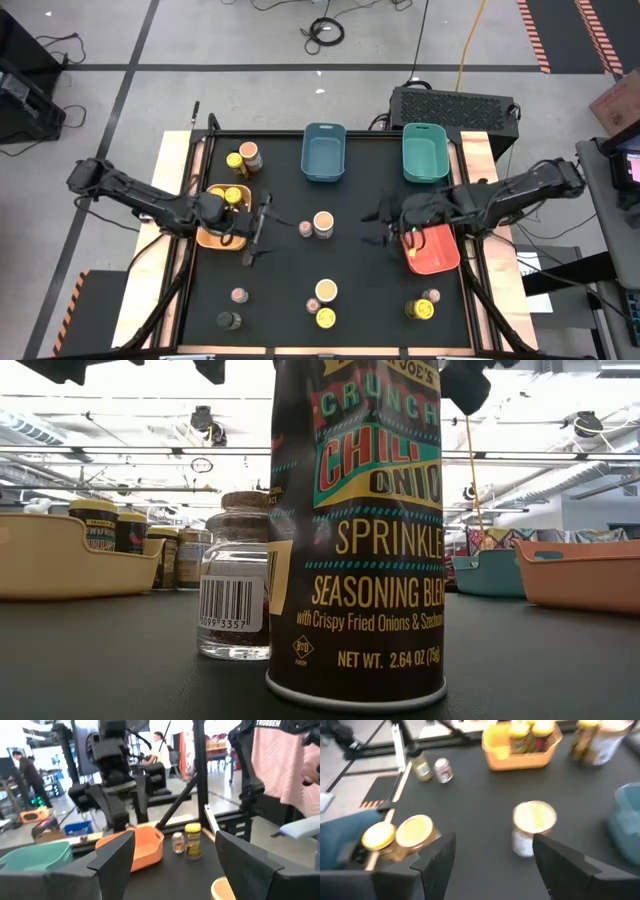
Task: Sort spices by type
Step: Put the yellow seasoning can into the yellow bin
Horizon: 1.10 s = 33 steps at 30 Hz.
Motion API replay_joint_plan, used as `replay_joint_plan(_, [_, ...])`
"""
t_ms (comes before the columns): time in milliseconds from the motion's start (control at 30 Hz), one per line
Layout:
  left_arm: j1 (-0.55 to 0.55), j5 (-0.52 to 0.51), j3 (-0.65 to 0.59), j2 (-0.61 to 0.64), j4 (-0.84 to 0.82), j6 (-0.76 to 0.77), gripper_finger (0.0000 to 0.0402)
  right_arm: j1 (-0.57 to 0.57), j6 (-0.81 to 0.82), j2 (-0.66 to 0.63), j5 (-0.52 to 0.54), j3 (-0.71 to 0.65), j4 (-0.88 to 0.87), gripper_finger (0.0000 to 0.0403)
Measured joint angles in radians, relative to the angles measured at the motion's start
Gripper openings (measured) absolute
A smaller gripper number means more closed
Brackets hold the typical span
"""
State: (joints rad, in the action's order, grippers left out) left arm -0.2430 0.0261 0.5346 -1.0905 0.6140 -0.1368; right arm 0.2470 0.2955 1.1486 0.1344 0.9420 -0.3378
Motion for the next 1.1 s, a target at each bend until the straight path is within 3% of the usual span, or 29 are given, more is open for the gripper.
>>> replay_joint_plan(133, [-0.029, -0.001, 0.0, -0.077, 0.046, -0.01, 0.0279, 0.074, 0.127, 0.122, 0.002, 0.107, -0.062, 0.024])
replay_joint_plan(367, [-0.041, -0.001, 0.024, -0.11, 0.059, -0.003, 0.0279, 0.234, 0.473, 0.362, -0.02, 0.432, -0.51, 0.0201])
replay_joint_plan(567, [-0.046, 0.0, 0.024, -0.11, 0.054, -0.007, 0.0279, 0.379, 0.751, 0.528, -0.15, 0.683, -0.828, 0.0176])
replay_joint_plan(767, [-0.046, 0.0, 0.025, -0.109, 0.06, -0.025, 0.0279, 0.501, 0.928, 0.606, -0.196, 0.795, -1.048, 0.0171])
replay_joint_plan(967, [-0.046, -0.001, 0.025, -0.096, -0.002, 0.025, 0.0279, 0.555, 0.975, 0.628, -0.072, 0.795, -1.064, 0.0187])
replay_joint_plan(1100, [-0.082, -0.025, 0.093, -0.091, -0.256, 0.077, 0.0279, 0.554, 0.875, 0.658, 0.099, 0.795, -0.965, 0.0204])
